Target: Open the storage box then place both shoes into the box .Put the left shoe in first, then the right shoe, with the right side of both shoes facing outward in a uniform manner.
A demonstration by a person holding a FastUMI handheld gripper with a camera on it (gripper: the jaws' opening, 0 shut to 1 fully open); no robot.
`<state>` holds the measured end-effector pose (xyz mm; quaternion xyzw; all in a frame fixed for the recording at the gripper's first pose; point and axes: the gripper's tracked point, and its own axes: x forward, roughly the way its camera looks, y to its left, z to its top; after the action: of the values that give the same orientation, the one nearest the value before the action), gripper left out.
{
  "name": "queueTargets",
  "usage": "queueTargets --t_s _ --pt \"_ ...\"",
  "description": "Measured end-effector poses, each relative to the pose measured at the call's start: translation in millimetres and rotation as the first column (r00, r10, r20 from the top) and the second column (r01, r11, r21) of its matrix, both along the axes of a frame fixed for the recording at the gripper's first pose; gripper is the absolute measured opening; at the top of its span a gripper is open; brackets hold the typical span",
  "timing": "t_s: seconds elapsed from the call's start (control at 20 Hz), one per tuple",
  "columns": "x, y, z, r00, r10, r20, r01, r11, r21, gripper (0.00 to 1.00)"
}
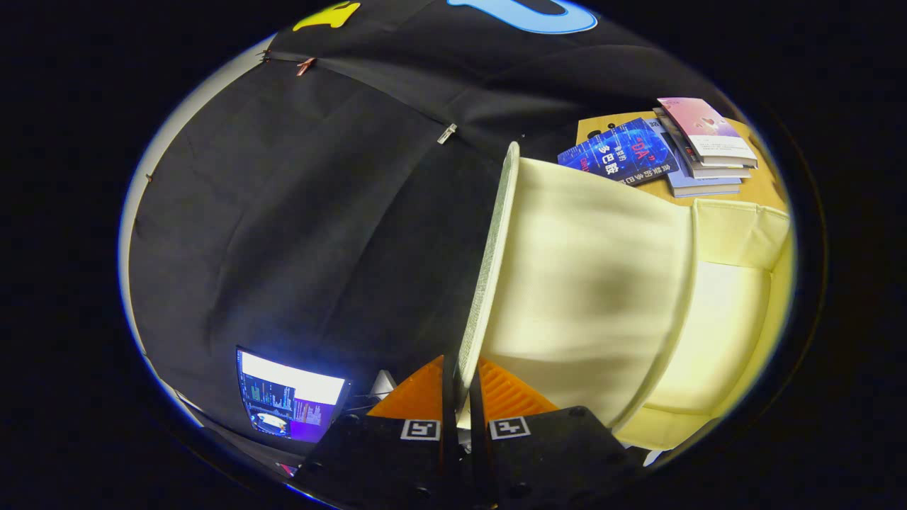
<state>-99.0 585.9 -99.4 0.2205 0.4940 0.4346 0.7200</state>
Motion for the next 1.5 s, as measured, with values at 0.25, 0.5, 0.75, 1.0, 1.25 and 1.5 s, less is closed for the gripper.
queueTargets --t_s 0.25,0.5,0.75,1.0,1.25,1.5 --pt "0 -35 -12 0.996 0.023 0.083 -0.018 0.998 -0.059 0.91" --pt "39 -109 -4 0.975 -0.068 0.213 0.091 0.991 -0.096 0.98" --pt "82 -222 6 0.905 -0.19 0.38 0.263 0.953 -0.15 0.98" --pt "110 -345 -13 0.837 -0.23 0.497 0.398 0.879 -0.263 0.98" --pt "118 -446 -62 0.831 -0.259 0.492 0.464 0.81 -0.358 0.98" --pt "123 -513 -127 0.844 -0.233 0.483 0.464 0.769 -0.439 0.99"
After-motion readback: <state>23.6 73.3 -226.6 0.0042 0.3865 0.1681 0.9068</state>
